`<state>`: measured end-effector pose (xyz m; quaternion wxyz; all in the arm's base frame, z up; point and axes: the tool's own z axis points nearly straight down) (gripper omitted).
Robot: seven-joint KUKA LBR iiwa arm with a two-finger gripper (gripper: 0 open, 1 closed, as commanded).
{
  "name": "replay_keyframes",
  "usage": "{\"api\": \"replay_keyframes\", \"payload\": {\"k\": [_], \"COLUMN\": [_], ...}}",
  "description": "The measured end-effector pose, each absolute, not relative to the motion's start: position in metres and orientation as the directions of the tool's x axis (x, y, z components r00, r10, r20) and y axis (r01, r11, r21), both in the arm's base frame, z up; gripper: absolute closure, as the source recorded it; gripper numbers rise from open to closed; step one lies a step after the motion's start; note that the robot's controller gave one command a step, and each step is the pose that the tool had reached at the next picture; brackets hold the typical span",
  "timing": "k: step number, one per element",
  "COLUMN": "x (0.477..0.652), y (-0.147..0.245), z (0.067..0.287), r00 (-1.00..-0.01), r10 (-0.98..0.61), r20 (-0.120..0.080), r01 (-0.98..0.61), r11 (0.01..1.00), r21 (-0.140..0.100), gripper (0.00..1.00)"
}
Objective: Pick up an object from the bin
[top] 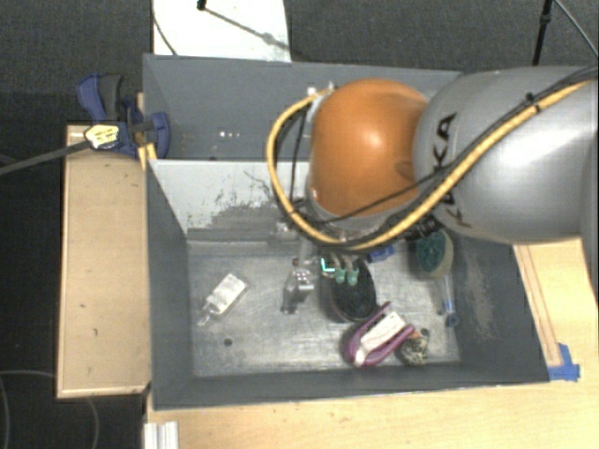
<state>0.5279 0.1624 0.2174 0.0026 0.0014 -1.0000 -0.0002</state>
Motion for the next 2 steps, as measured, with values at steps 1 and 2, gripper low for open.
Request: {"api": "replay_keyframes", "payload": {"k": [1, 2], "x": [0.558, 0.556], "y": [0.208, 0.231], "z": [0.069, 0.102], "r00": [-0.922, -0.769], "r10": [-0.386, -0.64], "r20": [0.002, -0.008], "r01": [-0.386, -0.64], "r11": [0.922, 0.769], "r21": [0.001, -0.001], "gripper": [0.0, 0.0]}}
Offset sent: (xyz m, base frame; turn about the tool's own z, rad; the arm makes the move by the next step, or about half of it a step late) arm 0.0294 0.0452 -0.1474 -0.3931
